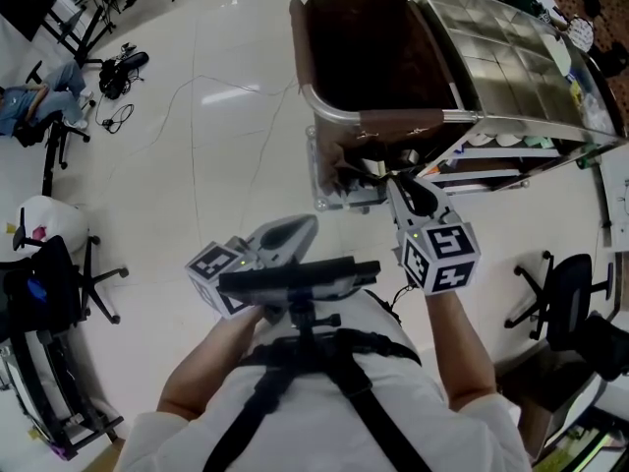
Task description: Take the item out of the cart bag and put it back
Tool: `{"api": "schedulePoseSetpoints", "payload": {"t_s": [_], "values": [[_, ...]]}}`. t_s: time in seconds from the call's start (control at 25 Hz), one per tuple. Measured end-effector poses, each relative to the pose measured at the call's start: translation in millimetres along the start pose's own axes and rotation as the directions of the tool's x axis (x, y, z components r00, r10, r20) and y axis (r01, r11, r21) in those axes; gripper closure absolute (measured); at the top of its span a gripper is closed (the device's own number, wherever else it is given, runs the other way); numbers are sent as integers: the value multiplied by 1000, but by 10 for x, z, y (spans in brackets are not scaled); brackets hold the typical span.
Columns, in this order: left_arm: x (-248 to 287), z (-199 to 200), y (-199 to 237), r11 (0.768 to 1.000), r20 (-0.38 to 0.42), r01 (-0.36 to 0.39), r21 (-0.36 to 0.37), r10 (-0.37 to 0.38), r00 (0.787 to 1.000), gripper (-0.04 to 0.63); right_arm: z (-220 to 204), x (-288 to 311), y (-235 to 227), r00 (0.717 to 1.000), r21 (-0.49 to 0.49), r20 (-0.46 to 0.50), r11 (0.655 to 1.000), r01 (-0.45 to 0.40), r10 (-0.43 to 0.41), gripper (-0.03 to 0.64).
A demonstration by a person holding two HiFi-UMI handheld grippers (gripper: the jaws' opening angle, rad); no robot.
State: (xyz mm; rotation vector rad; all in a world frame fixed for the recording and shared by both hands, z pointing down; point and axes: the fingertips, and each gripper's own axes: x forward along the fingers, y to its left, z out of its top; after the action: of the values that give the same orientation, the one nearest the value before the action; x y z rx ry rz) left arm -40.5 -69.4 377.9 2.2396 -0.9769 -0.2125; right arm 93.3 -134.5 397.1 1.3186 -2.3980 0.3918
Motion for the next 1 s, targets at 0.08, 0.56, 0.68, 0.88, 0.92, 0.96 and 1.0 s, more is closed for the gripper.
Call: {"api": "schedulePoseSetpoints", "payload": {"t_s": [0.08,0.56,0.68,0.88,0.92,0.96,1.0], "values": [[19,-11,5,1000,3,2,0,-2,1000,592,-23,-53,0,1000,7,1,1000,3,-3,592],[70,-57,-23,1000,-15,15,-2,-15,1000,592,0,-354,127,999,30,38,999,-35,34,617],[78,-57,-29,1000,-13,17,0,-17,1000,592,-23,-403,134,999,31,35,999,-37,36,617],[86,-41,-46,1000,-8,16,2,-16,1000,591,-34,-477,149,998,33,35,998,-45,44,617],[85,-36,-49,1000,-7,16,3,-16,1000,592,-29,-494,151,998,34,37,998,-47,46,617],[86,-30,-53,1000,-6,17,4,-17,1000,591,-24,-509,150,998,35,39,998,-48,47,617],[88,-27,-56,1000,-6,18,5,-18,1000,591,-20,-520,147,998,36,40,998,-48,47,617]]}}
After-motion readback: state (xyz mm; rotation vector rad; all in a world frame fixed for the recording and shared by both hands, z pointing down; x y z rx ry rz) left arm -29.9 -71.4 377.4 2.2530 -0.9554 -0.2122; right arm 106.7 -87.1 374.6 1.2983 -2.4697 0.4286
